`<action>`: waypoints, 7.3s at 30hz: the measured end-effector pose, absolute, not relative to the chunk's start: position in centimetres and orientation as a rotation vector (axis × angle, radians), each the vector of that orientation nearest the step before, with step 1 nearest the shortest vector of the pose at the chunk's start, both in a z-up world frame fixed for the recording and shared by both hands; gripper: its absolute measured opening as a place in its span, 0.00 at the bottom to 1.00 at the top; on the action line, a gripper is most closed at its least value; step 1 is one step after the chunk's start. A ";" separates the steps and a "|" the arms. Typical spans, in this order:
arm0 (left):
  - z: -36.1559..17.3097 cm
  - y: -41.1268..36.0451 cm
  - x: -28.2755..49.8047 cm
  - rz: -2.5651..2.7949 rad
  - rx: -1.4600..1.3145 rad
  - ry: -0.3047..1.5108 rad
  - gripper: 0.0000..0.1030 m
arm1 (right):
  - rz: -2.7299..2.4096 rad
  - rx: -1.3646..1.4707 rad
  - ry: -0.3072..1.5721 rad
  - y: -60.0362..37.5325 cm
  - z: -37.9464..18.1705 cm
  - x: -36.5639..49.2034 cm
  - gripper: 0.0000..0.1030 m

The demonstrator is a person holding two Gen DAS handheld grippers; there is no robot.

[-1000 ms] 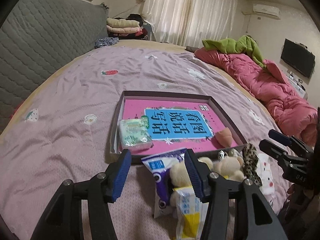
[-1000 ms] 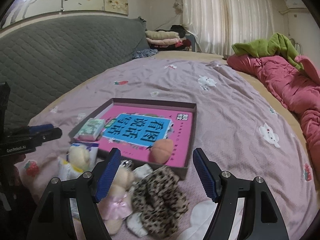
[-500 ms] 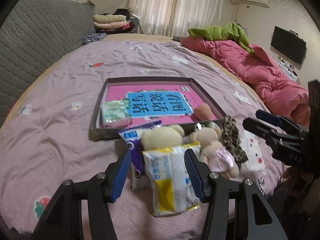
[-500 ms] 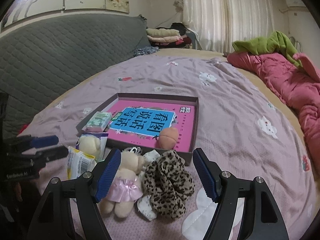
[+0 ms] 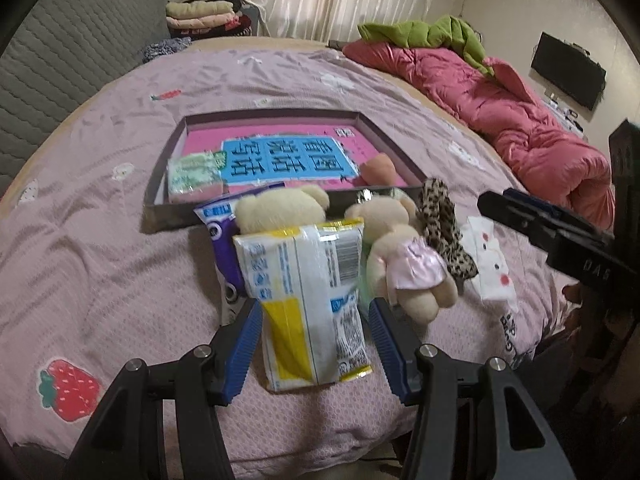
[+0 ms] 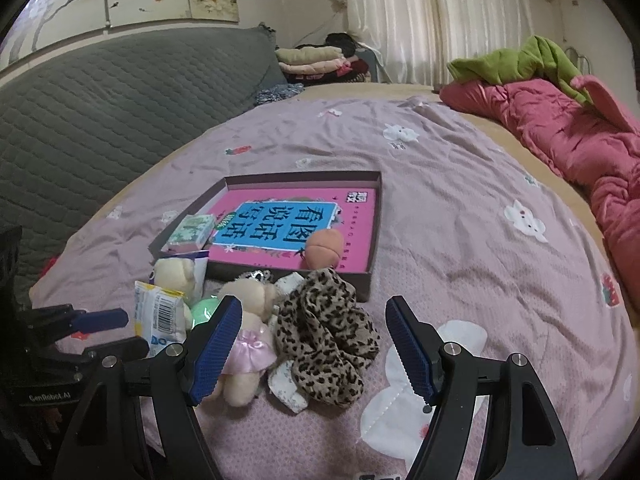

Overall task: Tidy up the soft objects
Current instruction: 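Move both grippers back toward the snack bag and leopard scrunchie, then grasp the white-and-yellow snack bag with the left gripper while the right grasps the leopard scrunchie, then lift and carry the snack bag and scrunchie over the pink book box, then lower the snack bag and scrunchie into the box and open the right gripper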

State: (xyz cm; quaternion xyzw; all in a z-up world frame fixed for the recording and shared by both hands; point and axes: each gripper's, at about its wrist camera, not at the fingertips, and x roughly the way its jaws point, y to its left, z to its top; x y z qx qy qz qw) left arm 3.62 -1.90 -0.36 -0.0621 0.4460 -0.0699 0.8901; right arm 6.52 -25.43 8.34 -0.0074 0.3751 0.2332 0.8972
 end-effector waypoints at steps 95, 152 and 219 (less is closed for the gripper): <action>1.9 3.1 5.6 -0.064 -0.269 0.771 0.36 | 0.595 0.070 0.748 -22.3 7.7 10.9 0.21; 2.5 8.1 16.1 -0.034 -0.321 0.652 0.36 | 0.612 0.161 0.671 -21.6 10.0 15.7 0.22; -3.7 3.0 21.5 -0.257 -0.230 0.965 0.37 | 0.585 -0.255 0.933 -14.1 2.0 19.0 0.24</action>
